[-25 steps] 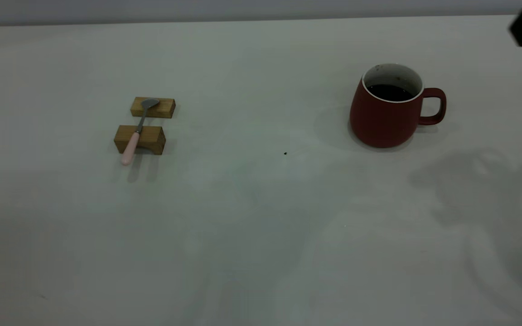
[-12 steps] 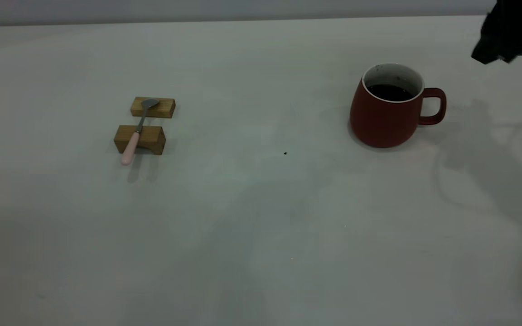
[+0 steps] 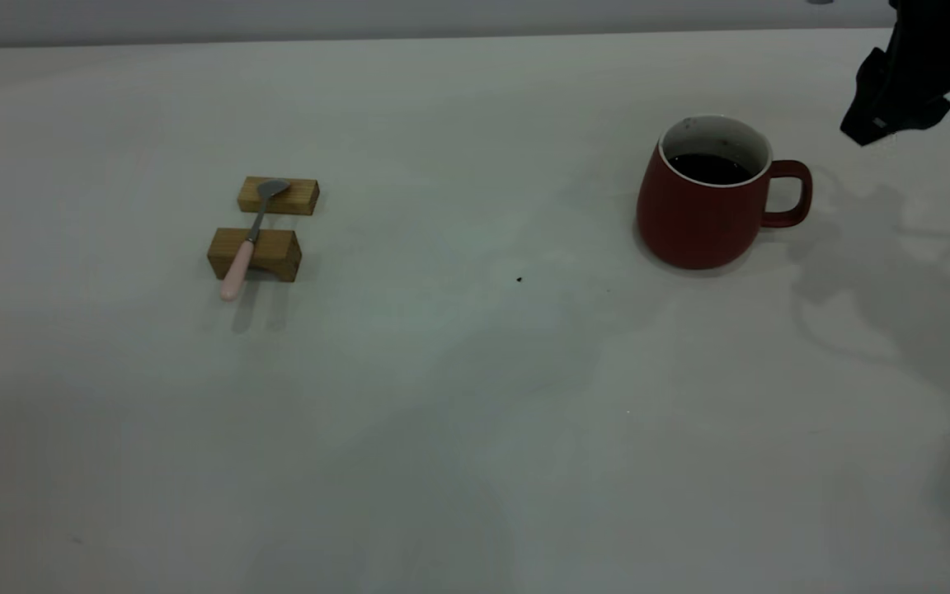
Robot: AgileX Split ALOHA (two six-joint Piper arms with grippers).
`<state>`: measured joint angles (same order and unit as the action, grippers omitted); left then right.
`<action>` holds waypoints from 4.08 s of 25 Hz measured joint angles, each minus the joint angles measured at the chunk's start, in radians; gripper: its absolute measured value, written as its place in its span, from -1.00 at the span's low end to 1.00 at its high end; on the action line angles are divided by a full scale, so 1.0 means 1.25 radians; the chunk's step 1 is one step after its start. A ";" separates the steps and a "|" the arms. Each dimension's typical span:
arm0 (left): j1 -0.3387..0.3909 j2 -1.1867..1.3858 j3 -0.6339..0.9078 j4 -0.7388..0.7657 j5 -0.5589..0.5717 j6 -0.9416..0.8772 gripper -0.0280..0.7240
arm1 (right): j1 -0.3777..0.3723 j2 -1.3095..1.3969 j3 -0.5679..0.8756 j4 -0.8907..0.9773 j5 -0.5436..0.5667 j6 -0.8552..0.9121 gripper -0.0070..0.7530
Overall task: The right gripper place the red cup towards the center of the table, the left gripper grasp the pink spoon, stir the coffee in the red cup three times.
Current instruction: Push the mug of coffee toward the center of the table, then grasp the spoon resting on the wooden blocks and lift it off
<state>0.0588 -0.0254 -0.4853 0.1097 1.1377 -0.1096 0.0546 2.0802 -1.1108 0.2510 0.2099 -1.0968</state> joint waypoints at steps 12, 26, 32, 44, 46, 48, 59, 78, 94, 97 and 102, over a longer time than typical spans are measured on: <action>0.000 0.000 0.000 0.000 0.000 0.000 0.37 | -0.009 0.103 -0.105 0.173 0.100 -0.332 0.42; 0.000 0.000 0.000 0.000 0.000 0.001 0.37 | -0.018 0.197 -0.148 0.558 0.119 -0.734 0.42; 0.000 0.000 0.000 0.000 0.000 0.001 0.37 | 0.023 0.216 -0.149 0.718 0.123 -0.822 0.42; 0.000 0.000 0.000 0.000 0.000 0.001 0.37 | 0.167 0.232 -0.170 0.817 0.110 -0.826 0.42; 0.000 0.000 0.000 0.000 0.000 0.001 0.37 | 0.186 0.239 -0.192 0.830 0.109 -0.826 0.42; 0.000 0.000 0.000 0.000 0.000 0.001 0.37 | 0.206 0.246 -0.210 0.842 0.111 -0.826 0.42; 0.000 0.000 0.000 0.000 0.000 0.001 0.37 | 0.272 0.250 -0.243 0.852 0.145 -0.826 0.42; 0.000 0.000 0.000 0.000 0.000 0.000 0.37 | 0.126 -0.340 0.038 0.336 0.421 0.386 0.42; 0.000 0.000 0.000 0.000 0.000 0.000 0.37 | 0.045 -0.991 0.464 -0.253 0.707 0.948 0.42; 0.000 0.000 0.000 0.000 0.000 0.000 0.37 | 0.043 -1.124 0.506 -0.255 0.709 0.949 0.42; 0.000 0.000 0.000 0.000 0.000 0.000 0.37 | 0.043 -1.339 0.513 -0.258 0.713 0.951 0.42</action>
<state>0.0588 -0.0254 -0.4853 0.1097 1.1377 -0.1096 0.1080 0.4064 -0.4699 -0.0716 1.1016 0.0926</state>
